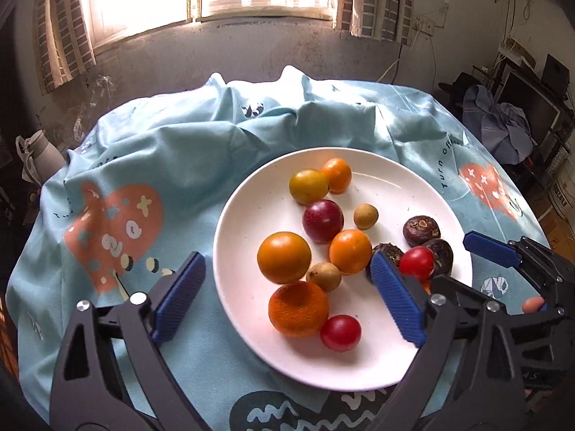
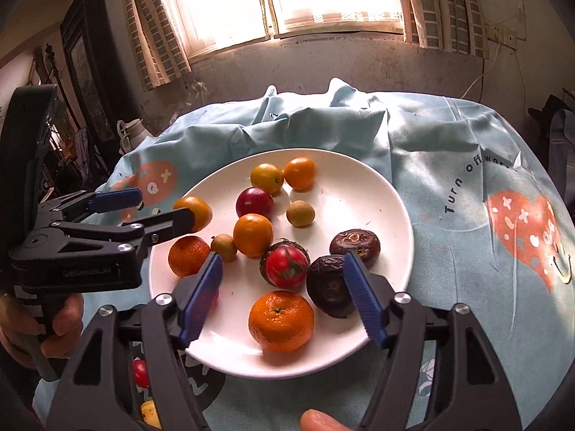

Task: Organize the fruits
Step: 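Set both tomatoes on the white plate and open both grippers, then grasp the spotted yellow fruit with the right gripper while the left gripper grasps the red cherry tomato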

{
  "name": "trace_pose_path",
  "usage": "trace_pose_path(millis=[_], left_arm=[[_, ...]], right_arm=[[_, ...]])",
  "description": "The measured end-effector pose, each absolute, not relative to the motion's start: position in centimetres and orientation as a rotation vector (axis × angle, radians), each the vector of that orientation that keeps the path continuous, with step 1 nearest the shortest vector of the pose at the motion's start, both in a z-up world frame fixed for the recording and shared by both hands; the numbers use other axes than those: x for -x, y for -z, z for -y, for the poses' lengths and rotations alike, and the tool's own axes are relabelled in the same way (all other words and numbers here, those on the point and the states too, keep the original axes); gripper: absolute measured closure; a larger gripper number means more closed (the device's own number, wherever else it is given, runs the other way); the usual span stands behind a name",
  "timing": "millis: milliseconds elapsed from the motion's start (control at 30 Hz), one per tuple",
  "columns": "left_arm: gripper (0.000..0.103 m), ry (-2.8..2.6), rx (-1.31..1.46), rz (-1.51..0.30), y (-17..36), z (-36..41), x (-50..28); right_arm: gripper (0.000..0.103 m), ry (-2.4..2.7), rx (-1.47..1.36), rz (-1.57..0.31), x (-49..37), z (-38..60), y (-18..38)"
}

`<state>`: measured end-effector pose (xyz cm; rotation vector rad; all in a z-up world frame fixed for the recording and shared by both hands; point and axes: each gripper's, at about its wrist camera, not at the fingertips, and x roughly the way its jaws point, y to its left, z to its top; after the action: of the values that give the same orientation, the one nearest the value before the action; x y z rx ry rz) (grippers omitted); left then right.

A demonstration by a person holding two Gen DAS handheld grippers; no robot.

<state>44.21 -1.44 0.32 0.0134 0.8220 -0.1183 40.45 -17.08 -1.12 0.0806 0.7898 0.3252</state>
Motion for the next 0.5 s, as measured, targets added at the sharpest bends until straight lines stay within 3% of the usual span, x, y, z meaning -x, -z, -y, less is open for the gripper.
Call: trace_pose_path(millis=[267,500], left_arm=[[0.005,0.141,0.044,-0.751,-3.0,-0.8,-35.2],[0.004,0.109,0.084,-0.734,-0.3,-2.6,-27.7]], right_arm=[[0.031,-0.356,-0.047,-0.698,-34.1,16.7,-1.3],[0.031,-0.381,-0.049,-0.716,-29.3,15.9,0.5]])
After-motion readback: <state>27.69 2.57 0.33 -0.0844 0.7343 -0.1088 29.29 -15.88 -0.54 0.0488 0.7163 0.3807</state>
